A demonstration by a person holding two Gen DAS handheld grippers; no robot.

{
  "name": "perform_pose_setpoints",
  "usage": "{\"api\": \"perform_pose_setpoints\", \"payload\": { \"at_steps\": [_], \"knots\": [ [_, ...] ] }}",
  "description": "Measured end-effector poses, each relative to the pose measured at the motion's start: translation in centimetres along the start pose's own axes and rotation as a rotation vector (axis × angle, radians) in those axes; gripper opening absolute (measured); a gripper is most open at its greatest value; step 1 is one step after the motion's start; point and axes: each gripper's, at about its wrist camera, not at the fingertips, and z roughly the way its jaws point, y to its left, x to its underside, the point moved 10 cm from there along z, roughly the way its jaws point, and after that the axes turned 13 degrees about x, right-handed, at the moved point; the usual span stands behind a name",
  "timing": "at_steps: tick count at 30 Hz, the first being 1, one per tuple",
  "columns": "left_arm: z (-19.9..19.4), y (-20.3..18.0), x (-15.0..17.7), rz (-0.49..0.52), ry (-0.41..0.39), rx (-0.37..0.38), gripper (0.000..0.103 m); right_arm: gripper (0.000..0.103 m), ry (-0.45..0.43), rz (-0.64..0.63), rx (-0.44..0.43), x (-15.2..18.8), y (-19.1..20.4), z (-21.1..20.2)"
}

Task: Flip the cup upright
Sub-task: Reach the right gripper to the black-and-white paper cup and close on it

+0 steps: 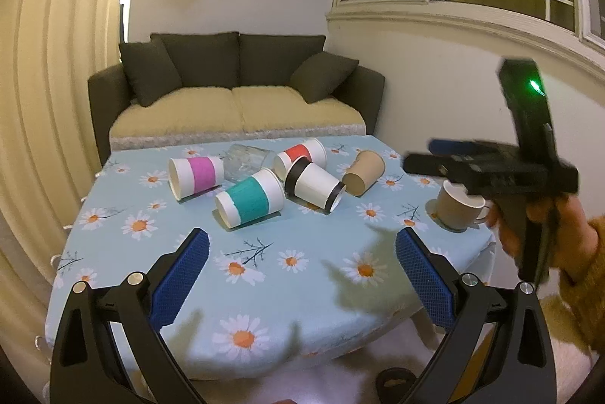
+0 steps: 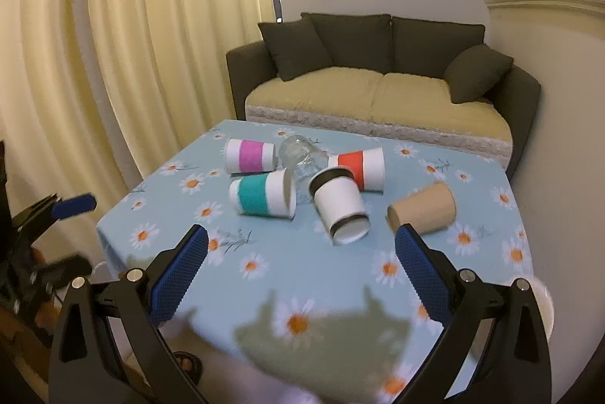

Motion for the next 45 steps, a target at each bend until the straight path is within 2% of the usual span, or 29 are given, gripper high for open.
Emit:
{"api": "perform_pose_setpoints", "payload": {
  "at_steps": [5,7,9,13,18,22,27,29,31,33,34,40,45],
  "knots": [
    [3.3,0.5,-0.3,-0.032,0.068,0.048,0.097,0.098,0.171,-0.093,-0.014,-1.7,0.0,5.8],
    [4.8,0.2,0.1,-0.037,0.112,0.083,0.097,0.098,0.212,-0.12,-0.011,-2.1,0.0,7.8],
    [6.2,0.0,0.2,-0.025,0.121,0.094,0.097,0.098,0.273,-0.184,-0.003,-2.0,0.3,10.1],
    [8.8,0.5,1.2,-0.056,0.16,0.115,0.096,0.098,0.399,-0.234,-0.031,-1.4,0.6,14.3],
    [10.3,1.3,2.5,-0.08,0.188,0.132,0.096,0.098,0.527,-0.318,-0.022,0.2,0.6,18.1],
    [11.2,1.9,3.6,-0.022,0.2,0.073,0.096,0.098,0.574,-0.375,-0.008,1.2,0.7,20.3],
    [12.4,2.1,4.8,0.007,0.244,0.072,0.096,0.096,0.641,-0.403,-0.006,2.4,0.9,22.2],
    [12.7,2.2,5.1,0.011,0.252,0.073,0.096,0.08,0.661,-0.413,-0.001,2.8,1.0,22.6],
    [12.6,1.9,5.2,0.013,0.255,0.077,0.096,0.07,0.673,-0.421,0.024,3.2,0.6,22.9],
    [12.4,1.8,5.1,0.022,0.255,0.076,0.096,0.067,0.687,-0.417,0.03,3.6,0.4,23.0],
    [12.3,1.7,5.0,0.03,0.247,0.077,0.096,0.064,0.688,-0.411,0.029,3.7,0.4,22.9],
    [11.6,1.9,4.4,0.015,0.226,0.084,0.096,0.064,0.716,-0.328,0.0,4.1,-0.3,21.2],
    [10.8,2.4,4.1,-0.005,0.205,0.084,0.096,0.063,0.671,-0.18,-0.035,2.0,-0.7,18.0]
  ]
}}
